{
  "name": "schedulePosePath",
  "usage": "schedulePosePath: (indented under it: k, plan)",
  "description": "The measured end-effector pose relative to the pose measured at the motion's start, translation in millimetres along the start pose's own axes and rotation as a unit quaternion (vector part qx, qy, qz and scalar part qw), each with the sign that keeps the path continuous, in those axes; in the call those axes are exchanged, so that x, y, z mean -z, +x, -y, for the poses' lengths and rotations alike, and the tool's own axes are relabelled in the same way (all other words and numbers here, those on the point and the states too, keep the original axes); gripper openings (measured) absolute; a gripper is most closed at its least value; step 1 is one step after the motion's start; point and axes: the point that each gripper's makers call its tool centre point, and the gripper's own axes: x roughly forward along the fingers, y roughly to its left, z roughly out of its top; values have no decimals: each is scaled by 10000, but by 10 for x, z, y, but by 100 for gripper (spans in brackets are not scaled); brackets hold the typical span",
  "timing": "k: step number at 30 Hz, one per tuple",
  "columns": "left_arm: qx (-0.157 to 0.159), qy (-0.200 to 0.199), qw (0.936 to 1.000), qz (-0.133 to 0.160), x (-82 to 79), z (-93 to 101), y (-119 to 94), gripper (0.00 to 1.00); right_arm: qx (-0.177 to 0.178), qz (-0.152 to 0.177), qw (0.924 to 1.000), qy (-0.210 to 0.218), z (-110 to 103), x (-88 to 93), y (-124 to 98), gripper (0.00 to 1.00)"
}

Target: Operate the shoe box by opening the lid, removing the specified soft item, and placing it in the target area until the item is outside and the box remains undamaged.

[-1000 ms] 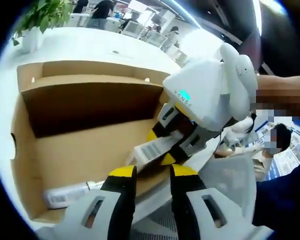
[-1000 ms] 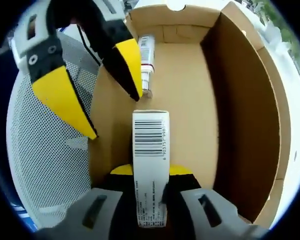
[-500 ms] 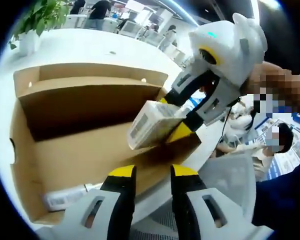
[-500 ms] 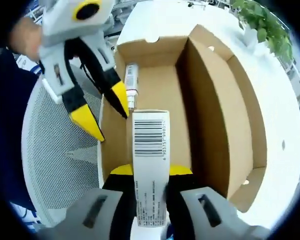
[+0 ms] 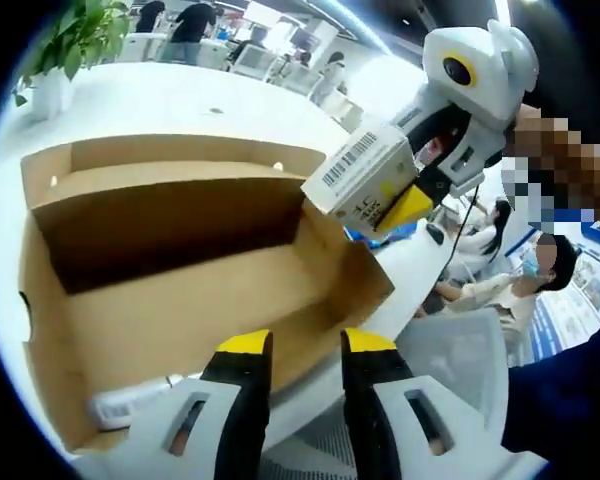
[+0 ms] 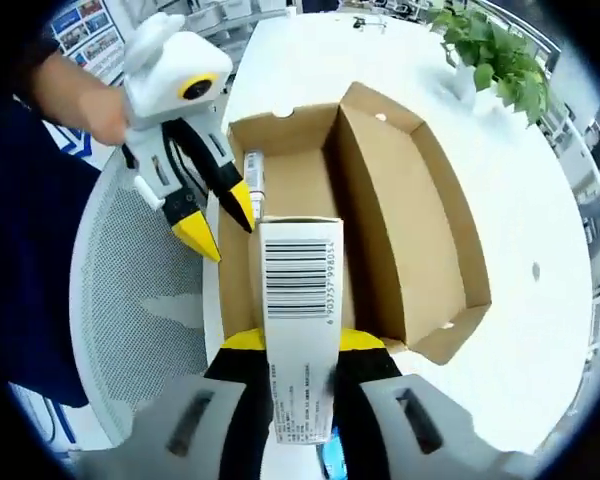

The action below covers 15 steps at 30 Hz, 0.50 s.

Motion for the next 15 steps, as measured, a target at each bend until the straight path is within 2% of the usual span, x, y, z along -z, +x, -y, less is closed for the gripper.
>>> schedulePosePath:
  k: [2,8,15]
  plan:
    - [7,8,10000,10,-6,9,0,25,31,156,9998,131,15,-6,-67,19]
    - [14,43,10000,11,-12,37,-13,25,235,23,9995,215,85,229,-246,19]
    - [18,69,10000,-11,11,73,-3,25,544,-501,9967,322,256,840,-522,19]
